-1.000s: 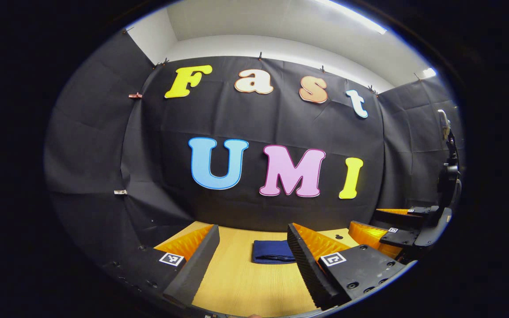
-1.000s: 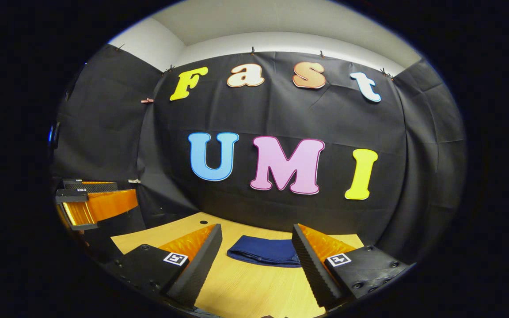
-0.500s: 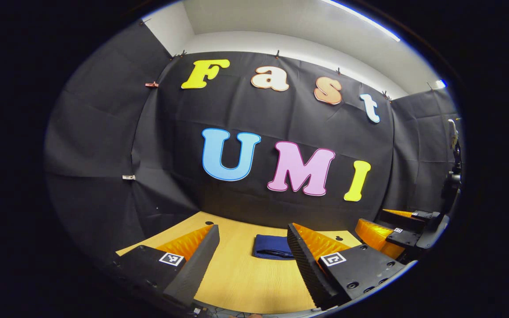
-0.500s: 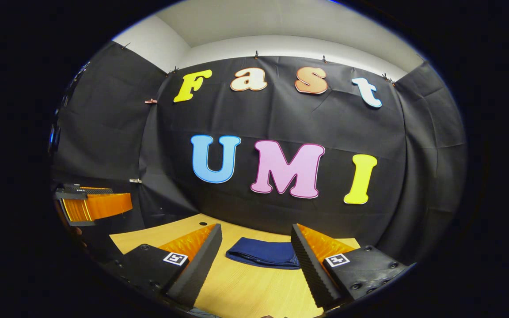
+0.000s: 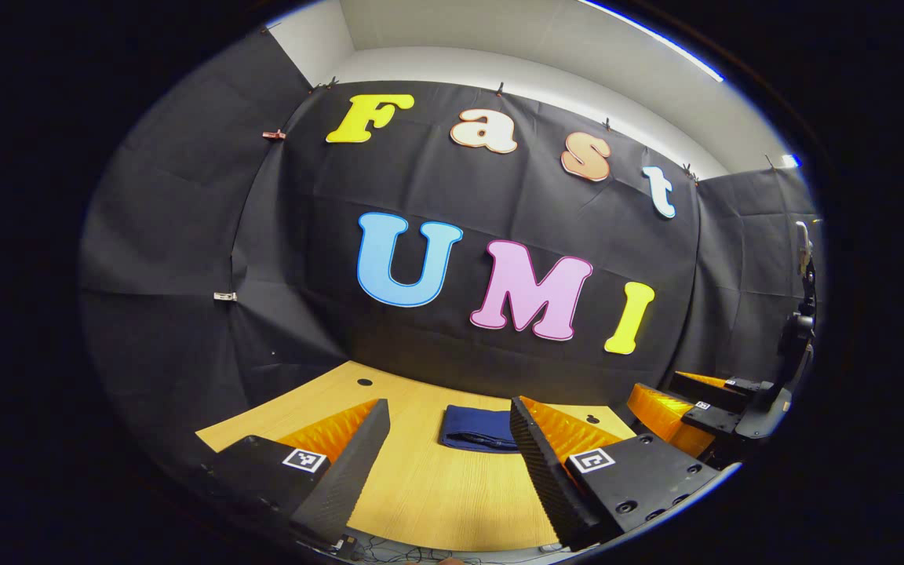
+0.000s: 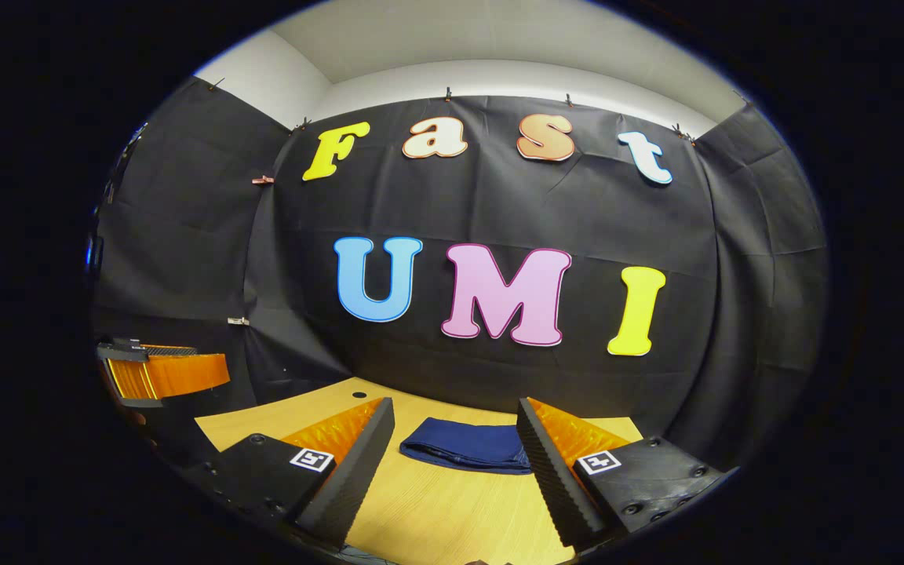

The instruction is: Grasp the waist and the cuffs of the jeans and fold them to make the two legs overlap; first hold the waist and fold one-third of the jeans toward the cuffs, then hold the cuffs and fold the remaining one-third in the same direction to finish folding.

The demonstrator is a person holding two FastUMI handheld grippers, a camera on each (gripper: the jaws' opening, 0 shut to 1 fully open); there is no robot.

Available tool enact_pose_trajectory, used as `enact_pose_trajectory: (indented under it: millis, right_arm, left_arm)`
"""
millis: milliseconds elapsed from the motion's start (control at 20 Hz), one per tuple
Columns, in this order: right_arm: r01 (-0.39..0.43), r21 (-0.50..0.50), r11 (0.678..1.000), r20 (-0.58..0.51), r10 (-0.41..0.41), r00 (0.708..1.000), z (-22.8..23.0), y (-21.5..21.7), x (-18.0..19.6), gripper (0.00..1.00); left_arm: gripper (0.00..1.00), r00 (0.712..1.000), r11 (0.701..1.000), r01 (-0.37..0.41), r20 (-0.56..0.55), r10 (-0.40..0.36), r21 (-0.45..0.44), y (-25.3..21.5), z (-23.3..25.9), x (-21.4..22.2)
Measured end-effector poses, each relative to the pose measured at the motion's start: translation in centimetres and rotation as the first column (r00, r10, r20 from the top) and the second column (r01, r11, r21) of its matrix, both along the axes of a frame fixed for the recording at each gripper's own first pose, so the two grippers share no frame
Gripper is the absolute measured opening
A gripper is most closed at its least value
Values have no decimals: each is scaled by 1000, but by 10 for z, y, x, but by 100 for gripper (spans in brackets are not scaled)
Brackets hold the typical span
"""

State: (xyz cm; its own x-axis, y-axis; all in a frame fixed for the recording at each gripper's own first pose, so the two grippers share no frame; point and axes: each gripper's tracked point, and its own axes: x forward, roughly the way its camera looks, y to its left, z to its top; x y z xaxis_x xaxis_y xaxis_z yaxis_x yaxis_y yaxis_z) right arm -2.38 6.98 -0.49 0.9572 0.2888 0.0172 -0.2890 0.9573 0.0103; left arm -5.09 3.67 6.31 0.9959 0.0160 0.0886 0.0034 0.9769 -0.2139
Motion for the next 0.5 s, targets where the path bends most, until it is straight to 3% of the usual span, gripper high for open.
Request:
enact_pose_trajectory:
  millis: [500]
  right_arm:
    - [20, 2, 1000, -5, -20, 1000, 8, -4, -5, 96]
  left_arm:
    - [96, 999, 998, 30, 10, -31, 49, -8, 6, 6]
